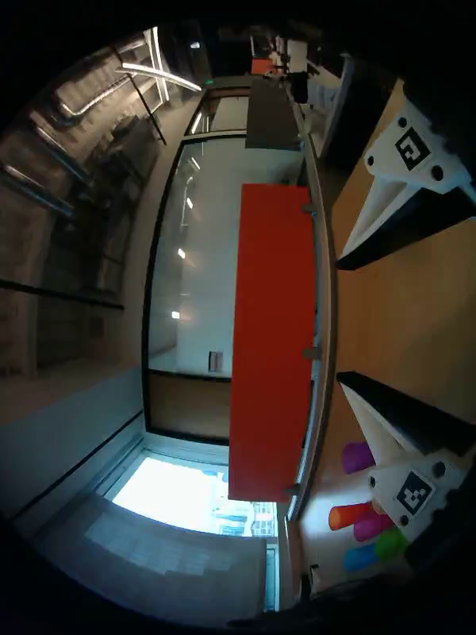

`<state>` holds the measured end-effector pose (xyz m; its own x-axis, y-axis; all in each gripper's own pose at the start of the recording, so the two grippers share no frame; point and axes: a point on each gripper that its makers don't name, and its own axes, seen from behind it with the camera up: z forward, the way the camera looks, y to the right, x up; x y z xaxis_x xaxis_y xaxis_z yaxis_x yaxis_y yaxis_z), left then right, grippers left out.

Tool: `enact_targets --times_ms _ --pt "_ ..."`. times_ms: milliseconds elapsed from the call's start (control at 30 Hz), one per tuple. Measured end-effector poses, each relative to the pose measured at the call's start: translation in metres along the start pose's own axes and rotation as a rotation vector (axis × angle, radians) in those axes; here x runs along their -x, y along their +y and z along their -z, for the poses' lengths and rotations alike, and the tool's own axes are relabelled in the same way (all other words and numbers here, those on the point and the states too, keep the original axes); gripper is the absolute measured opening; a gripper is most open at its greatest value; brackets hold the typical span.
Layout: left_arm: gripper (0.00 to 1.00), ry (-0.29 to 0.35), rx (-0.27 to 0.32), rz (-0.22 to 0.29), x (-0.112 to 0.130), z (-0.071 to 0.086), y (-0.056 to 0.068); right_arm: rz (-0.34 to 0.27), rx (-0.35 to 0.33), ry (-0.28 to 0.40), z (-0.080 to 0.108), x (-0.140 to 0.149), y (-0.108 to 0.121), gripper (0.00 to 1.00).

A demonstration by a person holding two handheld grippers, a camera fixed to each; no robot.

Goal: Pour water

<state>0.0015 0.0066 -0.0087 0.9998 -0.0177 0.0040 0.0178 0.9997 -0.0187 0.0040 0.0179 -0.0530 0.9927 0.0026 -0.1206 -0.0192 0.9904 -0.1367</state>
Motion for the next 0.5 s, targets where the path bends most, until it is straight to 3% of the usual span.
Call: enact_targets --times_ms 500 --pt "0.89 0.0 0.0 0.0 0.0 0.0 0.0 -0.075 -0.046 0.011 -0.013 0.029 -0.011 0.99"
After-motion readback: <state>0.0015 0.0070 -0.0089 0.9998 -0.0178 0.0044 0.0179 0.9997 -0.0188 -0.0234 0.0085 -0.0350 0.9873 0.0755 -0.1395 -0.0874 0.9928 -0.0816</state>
